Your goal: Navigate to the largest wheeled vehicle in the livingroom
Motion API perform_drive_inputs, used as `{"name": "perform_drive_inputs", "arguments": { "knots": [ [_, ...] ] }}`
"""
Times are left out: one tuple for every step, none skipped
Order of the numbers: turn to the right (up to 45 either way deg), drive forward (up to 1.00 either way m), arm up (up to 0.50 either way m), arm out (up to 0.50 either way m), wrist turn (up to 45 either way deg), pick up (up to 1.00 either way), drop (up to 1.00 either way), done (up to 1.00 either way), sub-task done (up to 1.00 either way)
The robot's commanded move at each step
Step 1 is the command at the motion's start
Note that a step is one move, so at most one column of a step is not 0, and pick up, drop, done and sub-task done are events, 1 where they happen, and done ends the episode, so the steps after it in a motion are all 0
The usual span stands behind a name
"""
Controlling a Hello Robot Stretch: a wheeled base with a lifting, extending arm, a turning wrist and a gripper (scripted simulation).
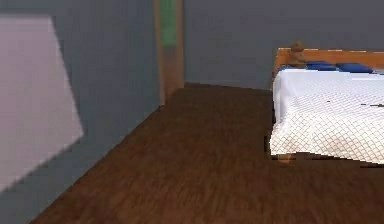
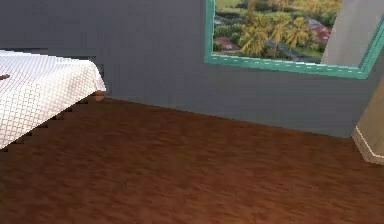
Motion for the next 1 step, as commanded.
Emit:
{"name": "perform_drive_inputs", "arguments": {
  "knots": [
    [0.0,1.0,0.0,0.0,0.0,0.0,0.0,0.0,0.0]
  ]
}}
